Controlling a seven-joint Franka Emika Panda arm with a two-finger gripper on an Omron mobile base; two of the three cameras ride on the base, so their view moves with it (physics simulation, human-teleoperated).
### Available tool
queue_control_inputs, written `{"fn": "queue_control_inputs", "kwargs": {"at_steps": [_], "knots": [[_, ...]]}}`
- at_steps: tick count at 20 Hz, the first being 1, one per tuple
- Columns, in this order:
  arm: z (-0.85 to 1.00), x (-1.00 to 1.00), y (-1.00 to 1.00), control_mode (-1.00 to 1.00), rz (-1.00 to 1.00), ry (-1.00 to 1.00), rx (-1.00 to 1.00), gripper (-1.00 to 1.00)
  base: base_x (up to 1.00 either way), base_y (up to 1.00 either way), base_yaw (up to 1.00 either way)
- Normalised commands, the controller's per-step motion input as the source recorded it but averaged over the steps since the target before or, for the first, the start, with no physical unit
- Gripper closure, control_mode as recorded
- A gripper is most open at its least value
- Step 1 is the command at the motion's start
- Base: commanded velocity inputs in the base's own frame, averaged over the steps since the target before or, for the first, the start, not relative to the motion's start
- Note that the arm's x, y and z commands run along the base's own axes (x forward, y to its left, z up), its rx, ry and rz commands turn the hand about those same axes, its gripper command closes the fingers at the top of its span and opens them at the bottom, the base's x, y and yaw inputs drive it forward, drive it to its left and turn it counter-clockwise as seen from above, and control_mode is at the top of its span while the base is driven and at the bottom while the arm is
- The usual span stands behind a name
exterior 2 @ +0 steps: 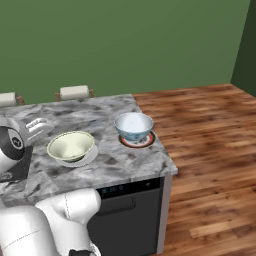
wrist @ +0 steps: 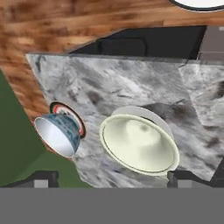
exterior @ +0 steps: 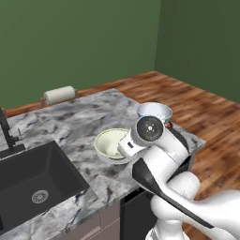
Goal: Move the bowls from the cabinet to the plates on the dining table.
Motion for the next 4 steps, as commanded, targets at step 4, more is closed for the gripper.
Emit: {"fn": "queue_control_inputs", "kwargs": {"at_steps": [4], "knots": [[0.67,-0.45,-0.31,-1.0,-0.23,0.0,0.4,-1.0,0.0,0.0,0.0]]}}
